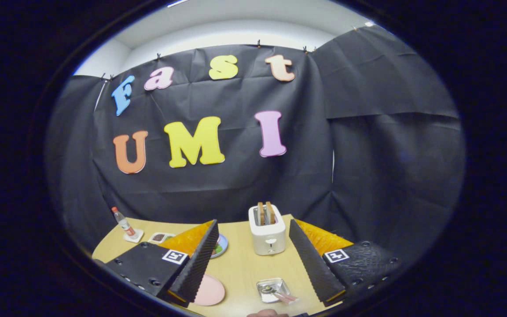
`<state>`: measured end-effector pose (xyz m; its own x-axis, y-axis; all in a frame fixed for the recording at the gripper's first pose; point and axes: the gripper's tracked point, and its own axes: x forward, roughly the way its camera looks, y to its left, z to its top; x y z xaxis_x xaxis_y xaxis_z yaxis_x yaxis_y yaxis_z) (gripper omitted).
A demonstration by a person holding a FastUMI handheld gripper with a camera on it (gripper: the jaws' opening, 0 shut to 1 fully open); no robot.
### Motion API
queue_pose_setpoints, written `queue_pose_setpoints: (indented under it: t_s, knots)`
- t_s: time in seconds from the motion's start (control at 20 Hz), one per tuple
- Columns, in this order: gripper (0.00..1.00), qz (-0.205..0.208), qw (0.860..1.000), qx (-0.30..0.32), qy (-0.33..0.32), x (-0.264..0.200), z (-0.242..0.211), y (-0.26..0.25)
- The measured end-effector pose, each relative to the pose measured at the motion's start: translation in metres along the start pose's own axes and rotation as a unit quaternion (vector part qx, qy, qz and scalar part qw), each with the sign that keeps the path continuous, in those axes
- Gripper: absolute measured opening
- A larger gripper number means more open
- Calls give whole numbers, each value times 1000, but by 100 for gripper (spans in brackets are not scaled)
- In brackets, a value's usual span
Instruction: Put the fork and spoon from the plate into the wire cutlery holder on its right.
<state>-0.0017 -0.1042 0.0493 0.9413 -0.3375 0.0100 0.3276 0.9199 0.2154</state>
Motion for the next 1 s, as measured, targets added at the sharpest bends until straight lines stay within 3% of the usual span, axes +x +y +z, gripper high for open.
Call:
queue_pose_setpoints:
  t_s: [0.25, 1.0]
  knots:
    - [96, -3, 998, 4, -55, -31, 30, -4]
    - [96, 4, 992, -4, -128, -51, 56, 14]
